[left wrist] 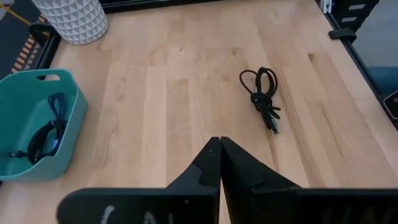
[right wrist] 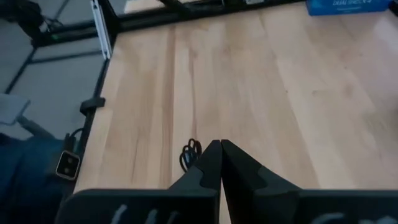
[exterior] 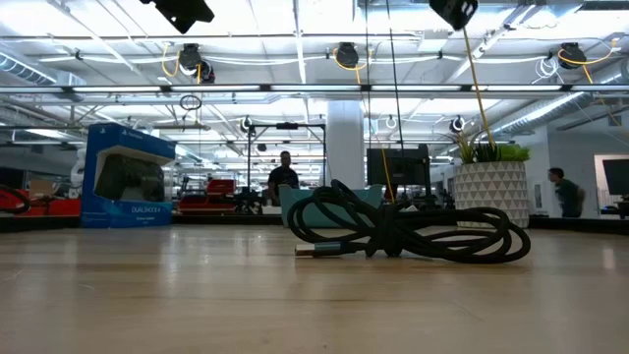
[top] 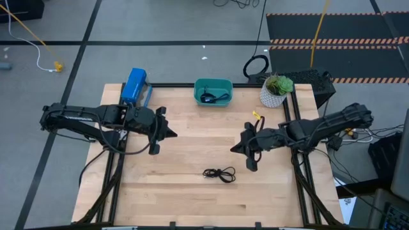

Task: Pick and place USB-C Cables
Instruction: Put the black charger cable into the blue bin

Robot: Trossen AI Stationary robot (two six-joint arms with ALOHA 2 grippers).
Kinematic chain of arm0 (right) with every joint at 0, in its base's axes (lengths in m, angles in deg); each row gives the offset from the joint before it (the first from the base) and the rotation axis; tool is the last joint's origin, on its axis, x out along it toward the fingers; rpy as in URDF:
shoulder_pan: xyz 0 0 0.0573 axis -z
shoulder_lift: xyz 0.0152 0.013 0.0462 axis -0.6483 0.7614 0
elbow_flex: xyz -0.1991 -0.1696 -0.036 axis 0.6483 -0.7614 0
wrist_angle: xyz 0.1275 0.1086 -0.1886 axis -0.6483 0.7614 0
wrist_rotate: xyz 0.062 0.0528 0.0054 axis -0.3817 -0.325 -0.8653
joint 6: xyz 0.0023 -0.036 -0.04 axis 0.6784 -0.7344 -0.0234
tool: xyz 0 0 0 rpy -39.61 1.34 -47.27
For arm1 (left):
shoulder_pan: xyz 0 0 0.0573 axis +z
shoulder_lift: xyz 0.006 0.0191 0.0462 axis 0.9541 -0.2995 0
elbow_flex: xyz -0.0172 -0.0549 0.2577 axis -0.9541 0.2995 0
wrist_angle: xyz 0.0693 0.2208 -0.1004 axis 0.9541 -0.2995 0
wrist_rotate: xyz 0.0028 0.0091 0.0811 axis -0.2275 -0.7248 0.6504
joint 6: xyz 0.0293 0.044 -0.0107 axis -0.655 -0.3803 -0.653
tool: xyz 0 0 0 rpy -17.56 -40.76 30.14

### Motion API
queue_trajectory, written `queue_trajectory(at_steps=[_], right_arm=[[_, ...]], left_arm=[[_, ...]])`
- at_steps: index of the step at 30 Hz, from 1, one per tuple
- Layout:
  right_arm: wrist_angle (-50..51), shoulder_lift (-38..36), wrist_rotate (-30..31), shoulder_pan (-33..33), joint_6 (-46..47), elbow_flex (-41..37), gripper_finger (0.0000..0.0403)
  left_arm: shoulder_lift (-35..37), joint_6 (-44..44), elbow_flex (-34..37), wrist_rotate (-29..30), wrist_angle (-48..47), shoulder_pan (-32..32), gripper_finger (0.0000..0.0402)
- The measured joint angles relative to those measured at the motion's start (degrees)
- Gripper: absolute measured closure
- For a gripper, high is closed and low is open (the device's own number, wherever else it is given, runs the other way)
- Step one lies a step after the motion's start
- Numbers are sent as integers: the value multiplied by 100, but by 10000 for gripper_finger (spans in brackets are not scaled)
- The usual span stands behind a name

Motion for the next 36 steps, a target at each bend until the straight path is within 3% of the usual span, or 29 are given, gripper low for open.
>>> queue_trajectory(at_steps=[9, 20, 28, 36], right_arm=[[2163, 864, -71, 0, 47, 1804, 403], [3778, 1937, -789, 2, 491, 3313, 403], [4011, 2554, -1356, -6, 493, 3520, 403], [3956, 2866, -1371, -61, 448, 3520, 403]], left_arm=[[-1, -71, 0, -7, 192, 0, 376], [-1, -71, 0, -6, 189, 0, 384], [-1, -49, 0, -4, 191, 0, 386], [-1, -50, 0, -2, 198, 0, 381]])
